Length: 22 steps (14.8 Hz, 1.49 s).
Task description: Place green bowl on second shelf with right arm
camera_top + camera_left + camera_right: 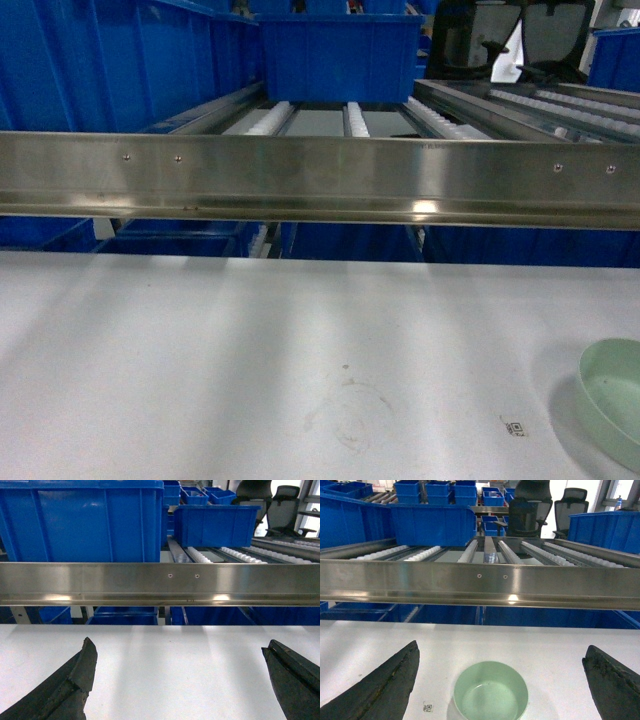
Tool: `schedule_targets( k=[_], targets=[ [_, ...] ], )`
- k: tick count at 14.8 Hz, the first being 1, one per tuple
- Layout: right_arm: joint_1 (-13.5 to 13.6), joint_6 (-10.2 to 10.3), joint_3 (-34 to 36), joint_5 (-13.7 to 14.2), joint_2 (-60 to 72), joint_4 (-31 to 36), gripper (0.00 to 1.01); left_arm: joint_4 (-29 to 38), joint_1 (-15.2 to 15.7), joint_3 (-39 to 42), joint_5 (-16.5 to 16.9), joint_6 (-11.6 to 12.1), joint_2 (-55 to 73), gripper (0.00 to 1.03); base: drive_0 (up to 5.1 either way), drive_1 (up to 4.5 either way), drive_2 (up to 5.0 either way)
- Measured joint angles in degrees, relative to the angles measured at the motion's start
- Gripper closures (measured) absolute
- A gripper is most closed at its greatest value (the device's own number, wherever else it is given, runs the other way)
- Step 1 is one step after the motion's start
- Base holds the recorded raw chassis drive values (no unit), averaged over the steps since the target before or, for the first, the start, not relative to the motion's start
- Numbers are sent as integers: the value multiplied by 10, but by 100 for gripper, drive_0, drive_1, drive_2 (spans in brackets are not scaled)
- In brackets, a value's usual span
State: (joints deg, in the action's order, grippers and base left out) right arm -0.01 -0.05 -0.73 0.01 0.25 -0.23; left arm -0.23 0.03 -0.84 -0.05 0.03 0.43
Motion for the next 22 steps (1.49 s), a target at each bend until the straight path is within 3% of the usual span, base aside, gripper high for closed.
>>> schedule_targets(
  k=[13,14,15,16,17,18,20,21,22],
  targets=[
    [0,0,0,0,0,0,3,0,0,0,0,0,0,5,0,0,0],
    [8,-6,0,11,8,19,3,0,0,0,0,0,0,5,0,0,0],
    [24,-15,1,17,66,104,3,0,0,0,0,0,0,5,0,0,0],
    [20,-25,-1,12,195,203,3,0,0,0,0,0,0,5,0,0,0],
    [-3,-15,-28,11,365,289,3,0,0,0,0,0,0,5,0,0,0],
    [-9,0,-78,16,481,331,3,0,0,0,0,0,0,5,0,0,0],
    [-16,55,-208,19,686,315,3,0,0,0,0,0,0,5,0,0,0],
    [-15,62,-227,52,749,358,3,0,0,0,0,0,0,5,0,0,0],
    [-15,65,-227,59,758,356,3,0,0,0,0,0,0,5,0,0,0]
  ],
)
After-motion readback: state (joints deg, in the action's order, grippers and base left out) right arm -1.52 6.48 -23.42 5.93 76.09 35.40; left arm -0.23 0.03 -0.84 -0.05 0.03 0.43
